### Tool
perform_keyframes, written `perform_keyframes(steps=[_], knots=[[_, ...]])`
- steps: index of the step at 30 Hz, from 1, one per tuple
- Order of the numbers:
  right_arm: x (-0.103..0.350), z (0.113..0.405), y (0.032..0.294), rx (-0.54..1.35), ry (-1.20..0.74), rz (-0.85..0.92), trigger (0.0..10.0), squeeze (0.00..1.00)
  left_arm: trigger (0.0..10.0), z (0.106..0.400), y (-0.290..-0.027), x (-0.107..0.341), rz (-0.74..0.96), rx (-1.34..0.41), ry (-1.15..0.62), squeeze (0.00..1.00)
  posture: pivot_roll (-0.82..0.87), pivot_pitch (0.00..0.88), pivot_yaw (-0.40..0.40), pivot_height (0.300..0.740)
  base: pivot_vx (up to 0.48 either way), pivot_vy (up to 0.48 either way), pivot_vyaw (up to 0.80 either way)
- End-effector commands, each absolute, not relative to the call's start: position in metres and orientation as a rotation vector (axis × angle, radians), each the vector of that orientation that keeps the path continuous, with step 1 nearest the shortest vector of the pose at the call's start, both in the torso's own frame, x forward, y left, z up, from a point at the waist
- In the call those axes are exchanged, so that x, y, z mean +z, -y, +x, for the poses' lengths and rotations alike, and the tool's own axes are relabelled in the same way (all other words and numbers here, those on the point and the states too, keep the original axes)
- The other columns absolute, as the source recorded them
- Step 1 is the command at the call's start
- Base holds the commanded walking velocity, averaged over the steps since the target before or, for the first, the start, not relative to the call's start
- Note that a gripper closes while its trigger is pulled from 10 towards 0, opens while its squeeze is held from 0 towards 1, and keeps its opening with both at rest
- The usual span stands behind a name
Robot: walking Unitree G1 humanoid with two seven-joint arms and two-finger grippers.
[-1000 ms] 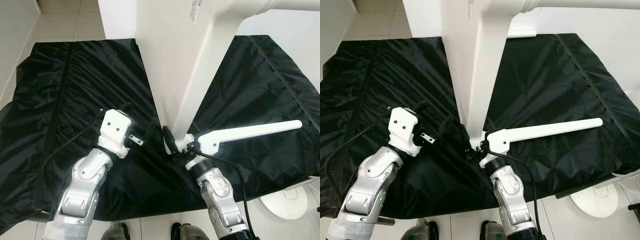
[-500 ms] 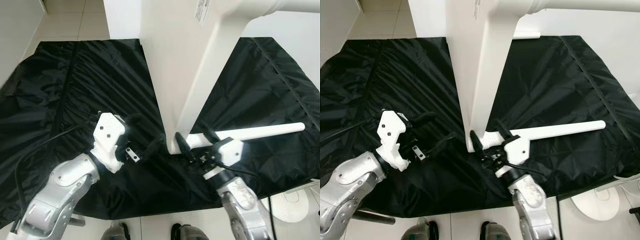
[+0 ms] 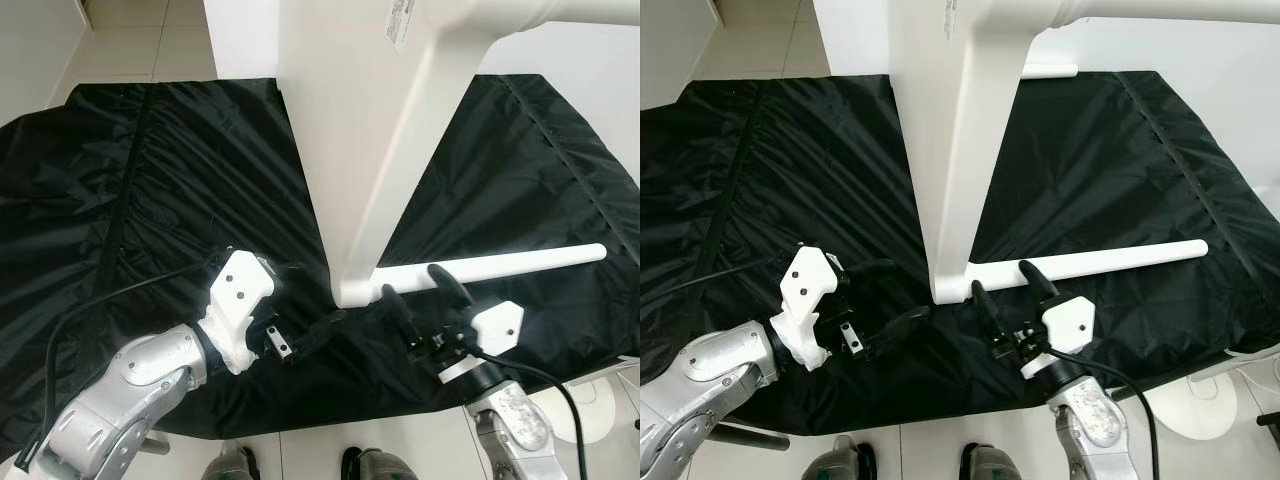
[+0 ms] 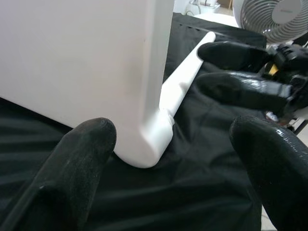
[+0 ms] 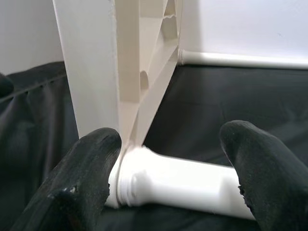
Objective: Building children table
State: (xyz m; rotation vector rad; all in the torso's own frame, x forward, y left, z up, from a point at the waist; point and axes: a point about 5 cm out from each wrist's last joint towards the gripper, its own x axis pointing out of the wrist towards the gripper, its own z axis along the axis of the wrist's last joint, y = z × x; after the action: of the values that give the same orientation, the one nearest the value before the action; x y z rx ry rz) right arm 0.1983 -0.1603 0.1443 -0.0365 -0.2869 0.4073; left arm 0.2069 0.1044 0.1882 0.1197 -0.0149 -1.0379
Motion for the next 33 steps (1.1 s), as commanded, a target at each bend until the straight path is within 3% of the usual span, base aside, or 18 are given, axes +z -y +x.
perform_keyframes(steps=[1, 5, 10, 21, 33], knots=[[0.143, 0.197, 0.17, 0.382, 0.267, -0.041, 10.0, 0.0, 10.0, 0.199, -0.103, 0.188, 0.138, -1.236, 0.0, 0.0, -0.06, 0.128, 0.007, 0.74, 0.0, 0.0, 0.0], [0.144, 0.202, 0.185, 0.314, 0.251, -0.054, 10.0, 0.0, 10.0, 0.202, -0.107, 0.19, 0.121, -1.215, -0.005, 0.0, -0.07, 0.129, 0.008, 0.74, 0.0, 0.0, 0.0], [0.141, 0.217, 0.181, 0.267, 0.241, -0.021, 10.0, 0.0, 10.0, 0.204, -0.107, 0.191, 0.132, -1.195, 0.004, 0.0, -0.06, 0.13, 0.009, 0.74, 0.0, 0.0, 0.0], [0.134, 0.254, 0.152, 0.225, 0.175, 0.046, 10.0, 0.0, 10.0, 0.197, -0.108, 0.198, 0.11, -1.22, -0.007, 0.0, -0.03, 0.126, -0.016, 0.74, 0.0, 0.0, 0.0], [0.119, 0.268, 0.126, 0.283, 0.094, 0.056, 10.0, 0.0, 10.0, 0.19, -0.112, 0.2, 0.1, -1.248, -0.038, 0.0, 0.0, 0.127, -0.03, 0.74, 0.0, 0.0, 0.0]])
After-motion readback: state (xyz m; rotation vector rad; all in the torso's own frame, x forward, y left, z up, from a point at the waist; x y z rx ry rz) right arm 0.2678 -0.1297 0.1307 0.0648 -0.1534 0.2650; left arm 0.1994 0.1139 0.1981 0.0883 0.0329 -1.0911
